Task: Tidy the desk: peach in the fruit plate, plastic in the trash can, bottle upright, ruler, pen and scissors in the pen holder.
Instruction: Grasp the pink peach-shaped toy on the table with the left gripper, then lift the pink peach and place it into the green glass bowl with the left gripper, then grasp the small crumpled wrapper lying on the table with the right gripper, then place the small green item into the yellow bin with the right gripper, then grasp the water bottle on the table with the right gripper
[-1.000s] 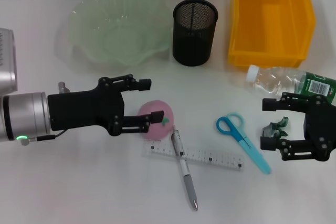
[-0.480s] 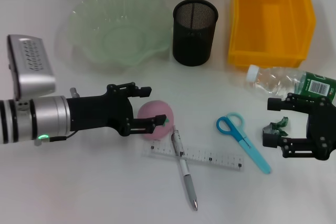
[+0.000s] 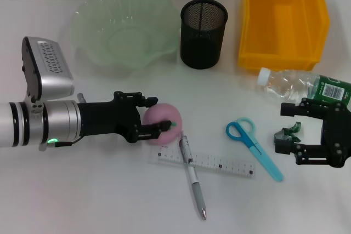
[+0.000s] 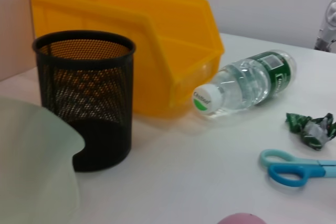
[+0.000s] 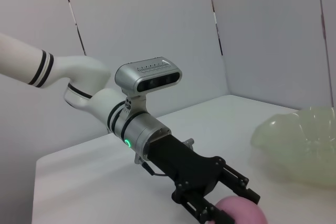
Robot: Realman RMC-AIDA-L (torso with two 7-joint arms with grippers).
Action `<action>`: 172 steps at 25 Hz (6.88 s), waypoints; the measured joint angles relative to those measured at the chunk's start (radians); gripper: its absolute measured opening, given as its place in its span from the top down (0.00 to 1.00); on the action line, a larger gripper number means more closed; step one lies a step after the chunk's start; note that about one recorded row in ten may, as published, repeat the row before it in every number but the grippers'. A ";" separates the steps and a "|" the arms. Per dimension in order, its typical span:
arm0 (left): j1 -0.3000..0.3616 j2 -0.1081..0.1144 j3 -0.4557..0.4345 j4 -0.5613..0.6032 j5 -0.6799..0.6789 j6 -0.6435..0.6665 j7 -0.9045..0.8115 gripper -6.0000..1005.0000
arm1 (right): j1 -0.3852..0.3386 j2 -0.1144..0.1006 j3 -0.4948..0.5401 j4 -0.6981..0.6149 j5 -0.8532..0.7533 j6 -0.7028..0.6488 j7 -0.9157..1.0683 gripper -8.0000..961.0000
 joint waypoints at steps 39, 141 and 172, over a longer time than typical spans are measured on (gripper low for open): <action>-0.097 -0.002 -0.004 0.049 -0.540 -0.444 -0.025 0.61 | -0.010 0.002 0.029 0.028 0.000 0.002 0.001 0.14; 0.234 0.012 0.096 0.155 -0.348 0.261 0.090 0.17 | 0.296 0.002 -0.564 -0.408 -0.408 0.933 0.817 0.85; 0.235 0.014 0.095 0.144 -0.347 0.262 0.088 0.17 | 0.238 -0.055 -0.491 -0.779 -0.620 0.056 0.776 0.14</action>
